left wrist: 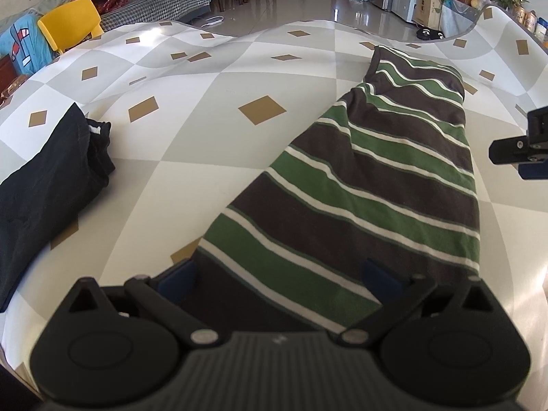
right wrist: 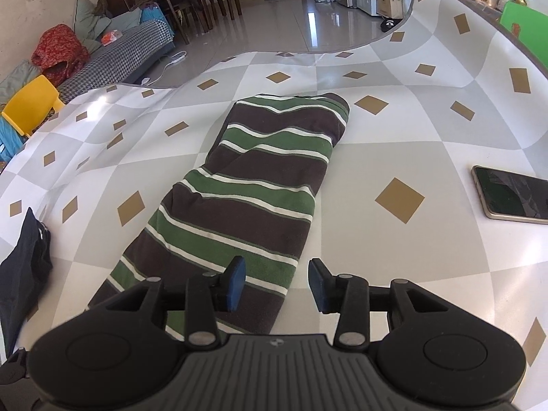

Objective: Fold clothes

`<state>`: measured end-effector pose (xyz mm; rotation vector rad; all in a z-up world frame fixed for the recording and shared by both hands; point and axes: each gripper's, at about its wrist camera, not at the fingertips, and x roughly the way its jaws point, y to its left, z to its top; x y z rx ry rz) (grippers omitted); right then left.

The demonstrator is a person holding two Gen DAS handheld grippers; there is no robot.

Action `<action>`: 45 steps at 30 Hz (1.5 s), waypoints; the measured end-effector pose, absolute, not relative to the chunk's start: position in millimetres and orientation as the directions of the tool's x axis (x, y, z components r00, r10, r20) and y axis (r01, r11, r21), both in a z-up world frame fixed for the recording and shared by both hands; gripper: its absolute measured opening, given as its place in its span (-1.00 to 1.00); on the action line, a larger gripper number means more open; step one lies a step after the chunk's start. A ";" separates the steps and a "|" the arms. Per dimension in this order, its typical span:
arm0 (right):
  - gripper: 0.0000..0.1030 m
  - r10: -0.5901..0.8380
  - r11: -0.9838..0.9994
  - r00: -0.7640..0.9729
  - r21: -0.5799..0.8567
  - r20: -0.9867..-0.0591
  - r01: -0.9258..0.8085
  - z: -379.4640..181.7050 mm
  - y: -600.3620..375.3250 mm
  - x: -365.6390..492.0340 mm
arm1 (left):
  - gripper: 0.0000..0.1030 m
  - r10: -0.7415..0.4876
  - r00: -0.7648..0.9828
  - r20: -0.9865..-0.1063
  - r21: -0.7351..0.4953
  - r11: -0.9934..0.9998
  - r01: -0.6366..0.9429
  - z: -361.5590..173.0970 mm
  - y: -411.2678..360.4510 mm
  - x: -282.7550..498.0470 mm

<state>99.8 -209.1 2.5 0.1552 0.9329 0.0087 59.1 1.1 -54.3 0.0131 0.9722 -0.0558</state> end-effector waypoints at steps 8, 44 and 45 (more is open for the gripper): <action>-0.19 0.112 0.992 0.540 0.060 -0.834 -0.113 0.1 -215.6 100.5 | 1.00 -0.062 0.556 -0.829 -0.018 0.996 0.085 -48.6 -14.1 50.8; -0.16 0.190 0.980 0.473 0.135 -0.860 -0.149 -21.6 -229.5 144.0 | 1.00 -0.002 0.505 -0.863 0.013 1.000 0.026 -69.7 -7.3 48.1; -0.16 0.190 0.980 0.479 0.132 -0.857 -0.151 -21.8 -230.6 146.6 | 1.00 0.003 0.507 -0.862 0.014 1.000 0.018 -69.7 -4.5 49.2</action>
